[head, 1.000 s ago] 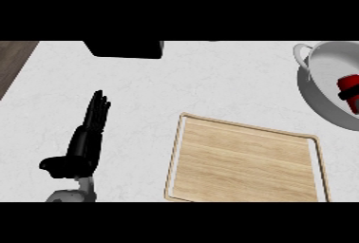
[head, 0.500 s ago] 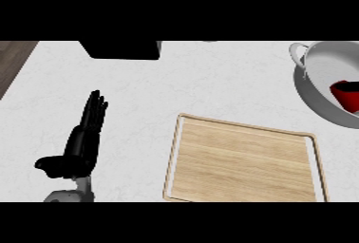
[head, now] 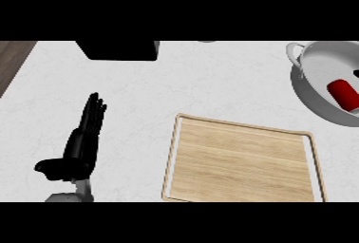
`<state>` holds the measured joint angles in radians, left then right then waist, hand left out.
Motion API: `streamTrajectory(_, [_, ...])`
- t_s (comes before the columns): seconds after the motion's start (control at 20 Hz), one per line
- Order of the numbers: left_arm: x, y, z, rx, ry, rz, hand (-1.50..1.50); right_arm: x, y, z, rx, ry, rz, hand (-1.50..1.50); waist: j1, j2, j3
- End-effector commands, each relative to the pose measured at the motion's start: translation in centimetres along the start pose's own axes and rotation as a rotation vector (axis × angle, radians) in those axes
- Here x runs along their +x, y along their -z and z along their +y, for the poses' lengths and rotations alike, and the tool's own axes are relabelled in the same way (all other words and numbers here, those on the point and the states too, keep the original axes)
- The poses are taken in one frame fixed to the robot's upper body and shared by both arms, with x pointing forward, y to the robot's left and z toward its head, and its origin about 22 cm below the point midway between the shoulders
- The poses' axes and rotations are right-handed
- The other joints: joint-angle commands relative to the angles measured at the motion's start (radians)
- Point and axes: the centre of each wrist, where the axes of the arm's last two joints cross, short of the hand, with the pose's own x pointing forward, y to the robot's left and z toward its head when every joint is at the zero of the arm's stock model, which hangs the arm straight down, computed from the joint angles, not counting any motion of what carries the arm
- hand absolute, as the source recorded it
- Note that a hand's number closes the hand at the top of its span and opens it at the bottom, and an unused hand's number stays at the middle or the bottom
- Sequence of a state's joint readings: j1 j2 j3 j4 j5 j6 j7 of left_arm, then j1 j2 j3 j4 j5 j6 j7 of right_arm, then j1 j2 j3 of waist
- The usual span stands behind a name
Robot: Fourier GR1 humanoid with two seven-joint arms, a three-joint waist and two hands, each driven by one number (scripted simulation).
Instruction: Pick the can from the tray and place it in the pot
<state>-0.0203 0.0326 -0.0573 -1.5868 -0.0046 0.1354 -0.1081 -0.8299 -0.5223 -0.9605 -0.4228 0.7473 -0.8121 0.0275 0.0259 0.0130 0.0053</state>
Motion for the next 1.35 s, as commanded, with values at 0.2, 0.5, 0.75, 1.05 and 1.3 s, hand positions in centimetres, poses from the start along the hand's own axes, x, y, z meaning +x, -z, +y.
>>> streamTrajectory(0.2, [-0.6, 1.7, 0.7, 0.024, 0.000, -0.013, 0.00, -6.5, 1.5, -3.3, -0.075, 0.118, -0.048, -1.50, -0.019, -0.005, -0.003])
streamTrajectory(0.5, [-2.1, 0.2, 0.5, 0.032, 0.012, 0.009, 0.00, -7.2, 3.4, -5.5, -0.084, 0.154, -0.086, -1.50, -0.021, -0.010, -0.005])
streamTrajectory(0.75, [0.5, -1.5, 1.3, 0.013, 0.000, 0.016, 0.00, -12.2, 3.6, -8.5, -0.087, 0.143, -0.067, -1.50, -0.023, -0.014, -0.005])
streamTrajectory(1.05, [1.3, -1.8, 0.2, 0.026, 0.000, 0.013, 0.00, -11.0, 5.6, -10.4, -0.184, 0.194, -0.066, -1.50, -0.023, -0.015, -0.005])
streamTrajectory(1.3, [1.1, -1.2, 1.9, 0.026, 0.017, 0.004, 0.00, -14.0, 5.8, -13.3, -0.251, 0.188, -0.050, -1.50, -0.025, -0.014, -0.005])
